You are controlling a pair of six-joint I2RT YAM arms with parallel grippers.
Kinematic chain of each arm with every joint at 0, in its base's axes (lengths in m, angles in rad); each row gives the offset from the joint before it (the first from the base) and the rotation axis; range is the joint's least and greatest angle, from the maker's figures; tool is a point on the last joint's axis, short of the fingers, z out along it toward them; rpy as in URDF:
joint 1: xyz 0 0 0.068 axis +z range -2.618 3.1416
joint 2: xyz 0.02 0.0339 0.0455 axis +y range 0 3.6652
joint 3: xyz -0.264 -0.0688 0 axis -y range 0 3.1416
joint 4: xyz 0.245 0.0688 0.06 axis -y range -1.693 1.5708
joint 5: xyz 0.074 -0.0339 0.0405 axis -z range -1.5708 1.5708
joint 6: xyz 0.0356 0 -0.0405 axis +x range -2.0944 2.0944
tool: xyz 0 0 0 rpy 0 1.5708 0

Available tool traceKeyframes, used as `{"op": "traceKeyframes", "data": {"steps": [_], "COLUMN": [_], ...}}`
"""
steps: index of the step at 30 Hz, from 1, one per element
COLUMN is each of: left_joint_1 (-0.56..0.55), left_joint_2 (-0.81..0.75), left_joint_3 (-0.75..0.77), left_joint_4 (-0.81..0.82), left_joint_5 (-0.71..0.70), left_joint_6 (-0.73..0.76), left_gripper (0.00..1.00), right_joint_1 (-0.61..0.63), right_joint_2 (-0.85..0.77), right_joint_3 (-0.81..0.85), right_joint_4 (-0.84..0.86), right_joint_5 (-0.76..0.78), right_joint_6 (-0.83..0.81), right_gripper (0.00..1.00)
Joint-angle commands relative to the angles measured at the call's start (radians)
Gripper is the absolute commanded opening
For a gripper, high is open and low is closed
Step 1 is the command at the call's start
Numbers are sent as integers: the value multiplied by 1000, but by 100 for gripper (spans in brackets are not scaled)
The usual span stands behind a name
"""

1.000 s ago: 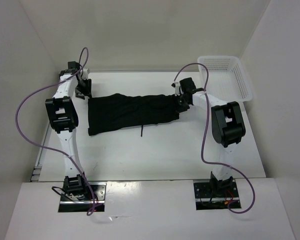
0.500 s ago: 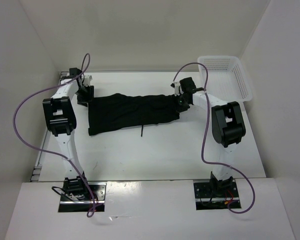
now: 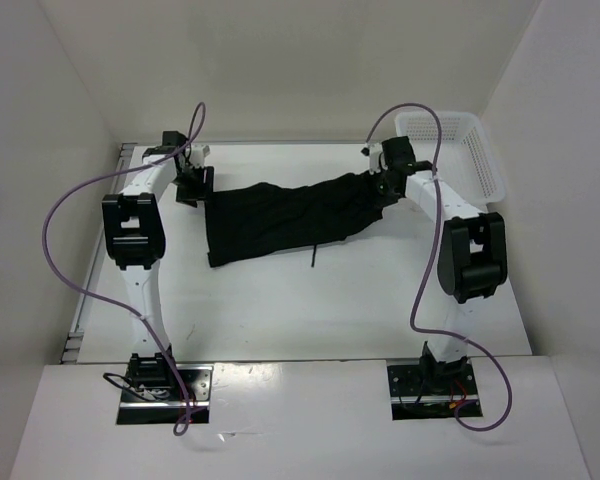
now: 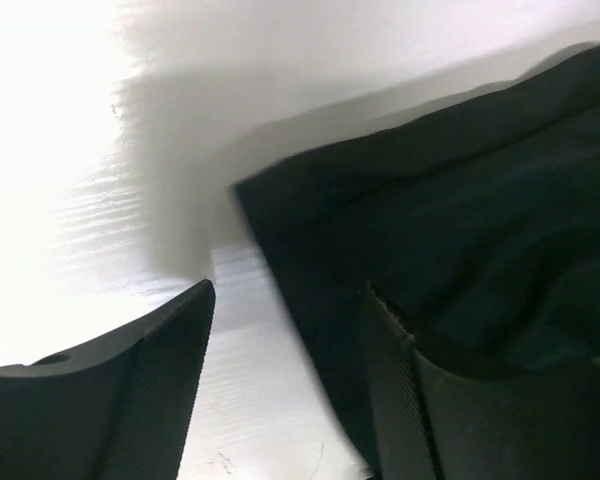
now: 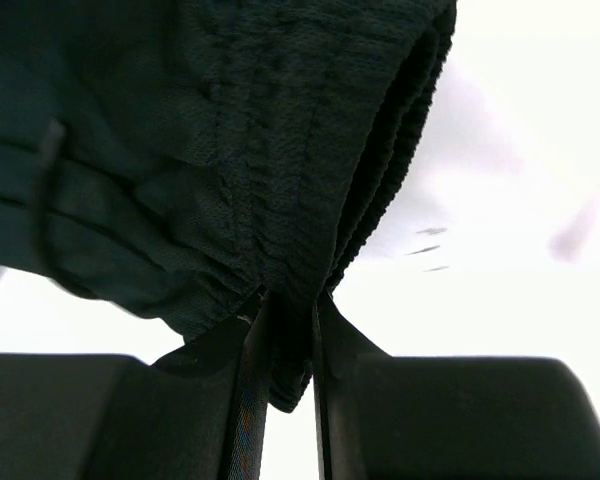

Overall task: Fold and stack the shorts
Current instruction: Fold the shorts

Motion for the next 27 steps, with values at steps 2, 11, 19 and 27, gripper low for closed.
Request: {"op": "traceKeyframes", "data": {"steps": [2,11,19,27], "left_joint_1": [-6,-108,-108,-118], "left_joint_2": [33,244,341,412], "left_joint_3": [79,316,418,557], "left_joint_4": [-13,-118,-157,-226], "left_joint_5": [91,125,140,185], "left_joint_6": [4,4,4,4], "left_gripper": [68,63,21,0], "right_joint_1": [-12,220,445,542], "right_joint_2": [-72,41,150,330], "right_joint_3": [143,318,404,626], "right_joint_4": [-24,-64,-64,-73], "right_joint_5": [64,113,144,144], "right_joint_6": [-64,-44,-22,-22], "right_gripper": [0,0,0,0]}}
